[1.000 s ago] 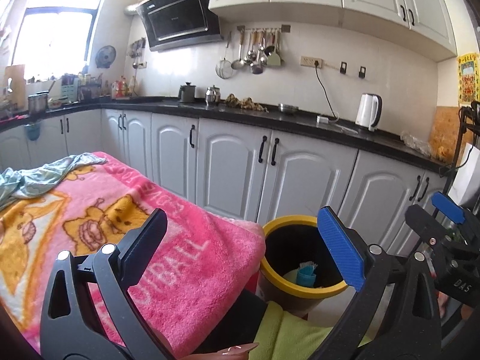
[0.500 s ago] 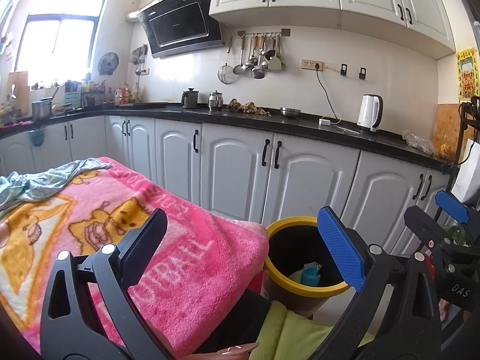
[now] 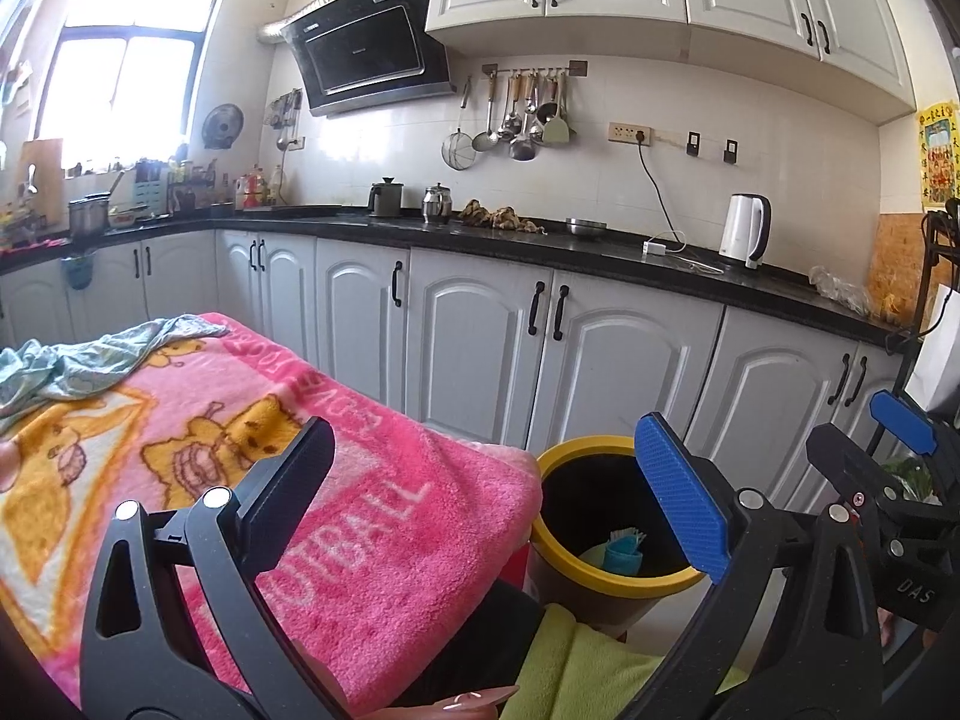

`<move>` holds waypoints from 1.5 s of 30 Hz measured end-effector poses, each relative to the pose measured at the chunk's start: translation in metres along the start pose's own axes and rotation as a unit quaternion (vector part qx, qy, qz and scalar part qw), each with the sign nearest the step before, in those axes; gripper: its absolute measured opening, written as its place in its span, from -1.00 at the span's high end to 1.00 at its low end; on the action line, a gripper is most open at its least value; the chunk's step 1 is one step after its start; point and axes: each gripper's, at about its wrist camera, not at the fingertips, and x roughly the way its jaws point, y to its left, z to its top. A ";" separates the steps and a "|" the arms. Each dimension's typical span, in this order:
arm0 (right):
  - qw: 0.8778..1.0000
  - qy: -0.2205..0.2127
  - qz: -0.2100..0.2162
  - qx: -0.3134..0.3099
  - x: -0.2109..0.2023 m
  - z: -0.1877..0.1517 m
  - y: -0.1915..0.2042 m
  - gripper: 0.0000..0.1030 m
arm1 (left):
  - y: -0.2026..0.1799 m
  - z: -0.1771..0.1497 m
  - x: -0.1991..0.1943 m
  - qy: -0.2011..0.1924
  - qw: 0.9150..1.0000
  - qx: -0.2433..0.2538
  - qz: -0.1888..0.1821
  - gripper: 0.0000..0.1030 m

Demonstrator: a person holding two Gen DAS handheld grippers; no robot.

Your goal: Collect trash

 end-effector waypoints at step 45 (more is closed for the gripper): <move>1.000 0.002 -0.001 0.000 0.001 0.000 -0.001 -0.88 | -0.001 0.003 -0.002 -0.006 1.000 0.002 0.005 -0.79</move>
